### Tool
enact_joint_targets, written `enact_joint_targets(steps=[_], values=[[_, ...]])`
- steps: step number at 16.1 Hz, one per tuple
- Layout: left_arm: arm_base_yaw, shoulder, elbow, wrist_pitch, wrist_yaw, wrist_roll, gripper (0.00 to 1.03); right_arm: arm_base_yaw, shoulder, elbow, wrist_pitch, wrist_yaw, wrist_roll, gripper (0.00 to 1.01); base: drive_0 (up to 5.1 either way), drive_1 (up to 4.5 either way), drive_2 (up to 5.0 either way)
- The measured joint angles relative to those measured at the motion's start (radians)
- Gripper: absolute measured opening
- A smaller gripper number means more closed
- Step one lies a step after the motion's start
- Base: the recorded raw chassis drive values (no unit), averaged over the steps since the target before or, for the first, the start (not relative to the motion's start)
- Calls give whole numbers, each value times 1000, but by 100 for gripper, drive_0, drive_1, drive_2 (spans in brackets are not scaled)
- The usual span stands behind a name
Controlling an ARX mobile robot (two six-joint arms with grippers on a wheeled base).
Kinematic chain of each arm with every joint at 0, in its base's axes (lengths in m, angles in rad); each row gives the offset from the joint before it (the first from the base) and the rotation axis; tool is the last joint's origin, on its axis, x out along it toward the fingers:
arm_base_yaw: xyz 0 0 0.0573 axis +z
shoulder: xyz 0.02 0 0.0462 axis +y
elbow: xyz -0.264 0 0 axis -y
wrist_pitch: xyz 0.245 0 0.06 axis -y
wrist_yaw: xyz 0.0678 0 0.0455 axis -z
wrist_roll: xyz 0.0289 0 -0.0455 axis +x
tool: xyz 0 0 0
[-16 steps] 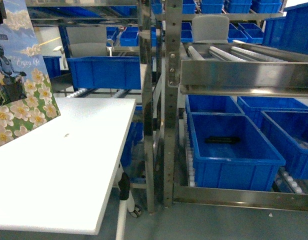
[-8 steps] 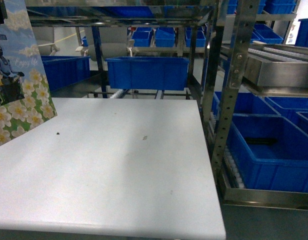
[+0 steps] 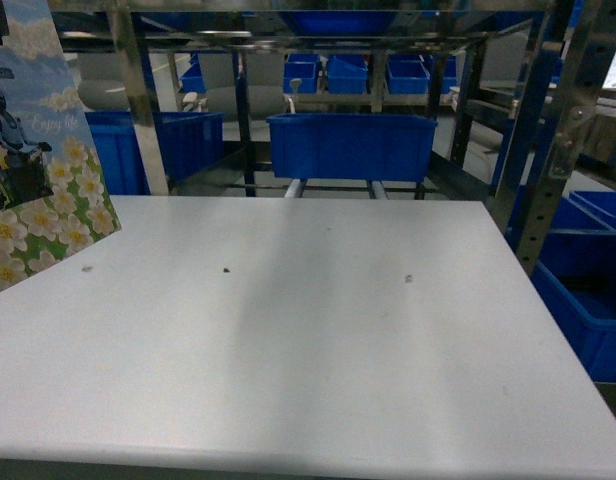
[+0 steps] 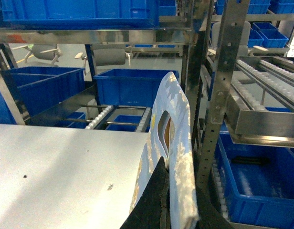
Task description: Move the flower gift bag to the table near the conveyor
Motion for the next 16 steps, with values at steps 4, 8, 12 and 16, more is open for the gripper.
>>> enact_joint_targets(steps=[4,8,12,16], values=[[0,0,0,0,0,0,2,0,0,0,1,0,0,2,-502,234,234],[0,0,0,0,2,0,2,0,1,0,0,0,0,2,-500,235,235],[0,0,0,-3,0,0,2,0,0,0,-3,0,0,2,-484,325,151],[0,0,0,0,0,0,2,0,0,0,2,0,0,2,-447,407,89]])
